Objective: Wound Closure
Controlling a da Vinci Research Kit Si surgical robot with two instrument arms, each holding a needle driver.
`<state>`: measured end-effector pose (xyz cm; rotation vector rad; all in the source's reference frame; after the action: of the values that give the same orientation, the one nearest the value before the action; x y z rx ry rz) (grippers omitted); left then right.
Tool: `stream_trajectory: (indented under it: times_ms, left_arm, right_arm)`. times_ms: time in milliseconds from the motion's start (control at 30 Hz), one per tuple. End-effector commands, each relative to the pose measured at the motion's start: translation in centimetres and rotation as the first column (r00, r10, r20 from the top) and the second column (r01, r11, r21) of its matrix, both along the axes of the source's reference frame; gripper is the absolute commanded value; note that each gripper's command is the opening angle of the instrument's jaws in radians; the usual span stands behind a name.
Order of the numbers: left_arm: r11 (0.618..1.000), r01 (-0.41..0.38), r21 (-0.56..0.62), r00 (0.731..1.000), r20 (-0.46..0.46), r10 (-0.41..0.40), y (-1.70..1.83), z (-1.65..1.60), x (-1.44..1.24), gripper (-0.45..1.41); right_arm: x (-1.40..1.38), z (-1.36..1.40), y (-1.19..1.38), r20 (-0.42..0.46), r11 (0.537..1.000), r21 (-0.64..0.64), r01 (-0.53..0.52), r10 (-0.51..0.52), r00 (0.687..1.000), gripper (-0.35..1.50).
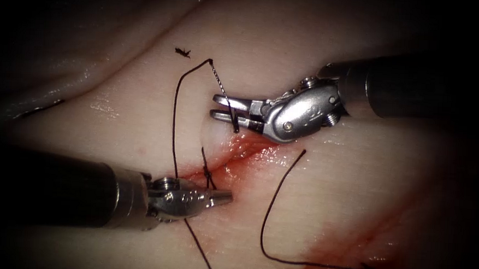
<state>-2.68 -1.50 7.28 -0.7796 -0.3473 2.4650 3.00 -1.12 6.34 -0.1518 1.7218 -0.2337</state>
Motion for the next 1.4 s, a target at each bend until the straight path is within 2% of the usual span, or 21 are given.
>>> stream_trajectory:
  times_ms: [33,233,367,433,567,733,800,900,1133,1267,1367,1400]
  left_arm:
    - [1.000,0.000,0.002,1.000,0.000,0.000,-0.06,0.06,-0.05,-0.45]
    - [1.000,-0.001,0.005,1.000,-0.002,0.001,-0.06,0.05,-0.05,-0.45]
    - [1.000,-0.002,0.008,1.000,-0.001,0.002,-0.06,0.01,-0.05,-0.45]
    - [1.000,-0.003,0.010,1.000,-0.001,0.003,-0.05,-0.01,-0.04,-0.45]
    - [1.000,-0.003,0.012,1.000,0.000,0.003,-0.04,-0.02,-0.04,-0.45]
    - [1.000,-0.003,0.012,1.000,0.000,0.003,-0.04,-0.02,-0.04,-0.45]
    - [1.000,-0.003,0.012,1.000,0.000,0.003,-0.04,-0.02,-0.04,-0.45]
    - [1.000,-0.003,0.013,1.000,0.000,0.003,-0.04,-0.03,-0.04,-0.45]
    - [1.000,-0.004,0.013,1.000,0.001,0.004,-0.04,-0.03,-0.03,-0.45]
    - [1.000,-0.004,0.013,1.000,0.001,0.004,-0.04,-0.03,-0.03,-0.45]
    - [1.000,-0.004,0.013,1.000,0.001,0.004,-0.04,-0.03,-0.03,-0.45]
    - [1.000,-0.004,0.013,1.000,0.001,0.004,-0.04,-0.03,-0.03,-0.45]
  right_arm:
    - [0.10,0.08,-0.02,0.011,1.000,-0.007,0.003,-0.003,1.000,-0.35]
    - [0.18,0.14,0.05,0.061,0.981,0.166,0.100,-0.112,0.992,-0.35]
    - [0.19,0.19,0.09,0.071,0.933,0.335,0.134,-0.167,0.983,-0.35]
    - [0.19,0.22,0.08,0.091,0.885,0.443,0.145,-0.205,0.974,-0.35]
    - [0.20,0.30,0.02,0.099,0.752,0.647,0.128,-0.249,0.963,-0.35]
    - [0.20,0.39,-0.08,0.113,0.618,0.783,0.074,-0.258,0.960,-0.35]
    - [0.20,0.42,-0.12,0.109,0.585,0.808,0.066,-0.258,0.960,-0.35]
    - [0.18,0.44,-0.21,0.116,0.507,0.861,0.037,-0.266,0.957,-0.35]
    - [-0.01,0.38,-0.36,0.103,0.380,0.925,0.021,-0.302,0.948,-0.35]
    - [-0.10,0.36,-0.42,0.087,0.337,0.941,0.031,-0.329,0.940,-0.35]
    - [-0.09,0.36,-0.38,0.091,0.330,0.944,0.022,-0.323,0.942,-0.35]
    - [-0.08,0.36,-0.35,0.099,0.352,0.936,0.015,-0.304,0.948,-0.13]
